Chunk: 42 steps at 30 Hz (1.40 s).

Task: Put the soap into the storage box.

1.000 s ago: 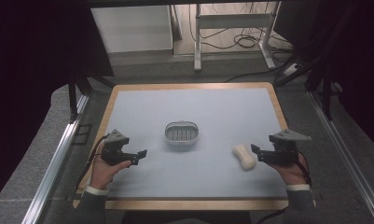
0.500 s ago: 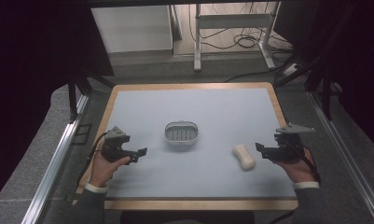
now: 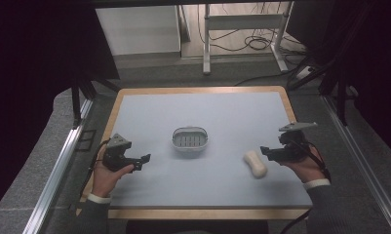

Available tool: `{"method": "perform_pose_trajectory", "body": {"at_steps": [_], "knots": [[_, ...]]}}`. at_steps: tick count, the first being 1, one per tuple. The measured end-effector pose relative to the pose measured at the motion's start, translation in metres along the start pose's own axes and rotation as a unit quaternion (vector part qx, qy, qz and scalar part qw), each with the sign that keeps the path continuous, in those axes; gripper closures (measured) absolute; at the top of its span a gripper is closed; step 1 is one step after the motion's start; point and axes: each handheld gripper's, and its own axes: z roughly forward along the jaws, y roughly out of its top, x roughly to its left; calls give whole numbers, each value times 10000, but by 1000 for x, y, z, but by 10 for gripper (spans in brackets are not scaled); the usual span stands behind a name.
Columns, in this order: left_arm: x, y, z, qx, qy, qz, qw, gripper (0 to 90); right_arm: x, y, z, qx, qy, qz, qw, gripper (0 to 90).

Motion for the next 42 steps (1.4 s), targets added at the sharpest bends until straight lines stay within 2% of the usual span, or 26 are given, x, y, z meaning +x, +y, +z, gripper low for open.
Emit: {"method": "perform_pose_trajectory", "body": {"at_steps": [3, 6, 8, 9, 11, 12, 16, 18, 20, 21, 22, 27, 32, 37, 42], "knots": [[-2, -2, 2, 52, -35, 90, 9999, 63, 3, 6, 7, 257, -11, -25, 9997, 216], [-4, -3, 3, 112, -5, 162, 9998, 62, 6, 9, 14, 476, 19, 52, 9989, 219], [-4, -3, 3, 117, -9, 157, 9998, 62, 7, 9, 20, 630, 58, 71, 9980, 219], [-3, -5, 2, 108, -43, 81, 9999, 63, 8, 9, 24, 710, 90, 76, 9974, 219], [-2, -5, 2, 124, -27, 60, 9999, 66, 9, 9, 25, 761, 104, 69, 9970, 219], [0, -6, 1, 138, -8, 22, 9999, 69, 12, 9, 29, 871, 108, 48, 9961, 220], [1, -7, 1, 163, 25, 29, 9999, 71, 15, 10, 33, 977, 136, 52, 9951, 223], [2, -8, 0, 170, 27, 11, 9999, 71, 18, 11, 39, 1149, 109, 58, 9933, 232], [3, -8, 0, 175, 34, 4, 9998, 71, 18, 12, 41, 1200, 105, 58, 9927, 235], [4, -9, 0, 190, 36, -25, 9998, 72, 20, 12, 46, 1323, 100, 52, 9912, 248], [4, -9, 0, 190, 36, -25, 9998, 72, 20, 12, 46, 1323, 100, 52, 9912, 248], [7, -9, -1, 217, 25, -43, 9998, 72, 23, 8, 58, 1652, 107, 93, 9862, 283], [7, -10, -4, 149, -25, 18, 9999, 70, 25, 3, 67, 1814, 161, 209, 9830, 309], [8, -11, -4, 159, -29, -18, 9999, 71, 30, 0, 72, 1943, 183, 227, 9805, 347], [8, -12, -5, 153, -1, -18, 9999, 71, 31, -2, 78, 2056, 99, 243, 9783, 358]]}}
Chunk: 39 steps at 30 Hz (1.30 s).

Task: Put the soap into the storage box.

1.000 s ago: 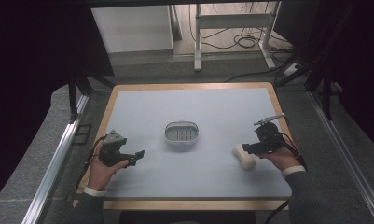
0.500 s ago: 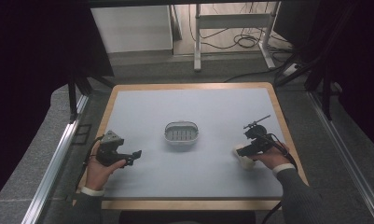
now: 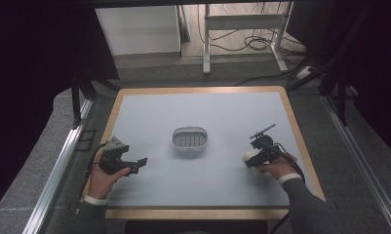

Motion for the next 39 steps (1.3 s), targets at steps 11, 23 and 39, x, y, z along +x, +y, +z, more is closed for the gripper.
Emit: {"method": "perform_pose_trajectory", "body": {"at_steps": [11, 23, 39], "knots": [[1, 0, 0, -5, 33, 12, 10000, 71, -2, -1, 9, 301, -100, 106, 9994, 430], [2, 0, 0, -26, 64, 16, 10000, 71, 2, 3, 10, 408, -178, 103, 9990, 489], [6, -3, 0, -15, 93, -66, 9999, 71, -2, 9, -7, 133, -39, -14, 9999, 493]]}}
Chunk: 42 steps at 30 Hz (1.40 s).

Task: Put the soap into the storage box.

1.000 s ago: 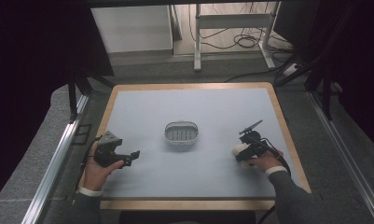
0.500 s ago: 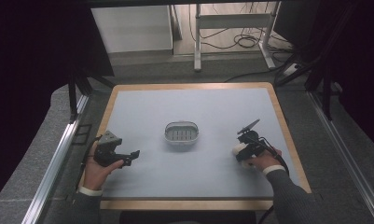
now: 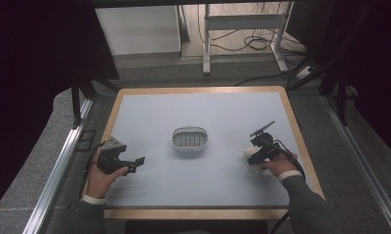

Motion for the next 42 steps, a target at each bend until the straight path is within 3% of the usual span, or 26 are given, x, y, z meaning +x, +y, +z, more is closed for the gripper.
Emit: {"method": "perform_pose_trajectory", "body": {"at_steps": [7, 22, 30, 42], "knots": [[-1, -1, 1, 30, 13, 23, 10000, 71, 2, 9, -13, -241, 68, -116, 9996, 493], [0, -2, 4, 99, 37, 45, 9999, 71, 16, 37, -19, -298, 326, -500, 9978, 493], [0, -3, 5, 109, 37, 28, 9999, 71, 25, 55, -22, -338, 467, -764, 9954, 493], [-1, -4, 8, 166, 38, 79, 9998, 71, 53, 89, -21, -415, 667, -1269, 9888, 493]]}}
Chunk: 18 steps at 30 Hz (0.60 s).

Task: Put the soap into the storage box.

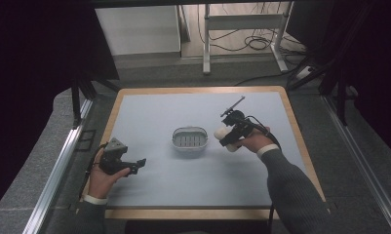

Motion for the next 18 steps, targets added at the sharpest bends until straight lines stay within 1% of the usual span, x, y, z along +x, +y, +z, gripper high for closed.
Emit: {"method": "perform_pose_trajectory", "body": {"at_steps": [1, 3, 4, 6, 8, 9, 11, 18], "knots": [[0, 0, 1, 15, -4, -10, 10000, 71, 3, 7, 4, 7, 61, -72, 10000, 493], [0, 0, 1, 17, -6, -9, 10000, 71, 4, 10, 5, 10, 87, -102, 9999, 493], [0, 0, 1, 13, -7, -10, 10000, 71, 6, 16, 9, 45, 142, -177, 9997, 493], [0, 0, 1, 17, -10, -7, 10000, 71, 7, 18, 10, 54, 165, -205, 9996, 493], [0, -1, 1, 20, -12, -9, 10000, 71, 9, 26, 14, 97, 217, -276, 9993, 493], [0, -1, 2, 25, -9, -9, 10000, 71, 9, 26, 14, 97, 217, -276, 9993, 493], [0, -1, 3, 38, -12, -4, 10000, 71, 10, 33, 17, 132, 269, -328, 9990, 493], [0, -1, 1, 26, -5, -14, 10000, 71, 15, 50, 28, 212, 376, -612, 9972, 493]]}}
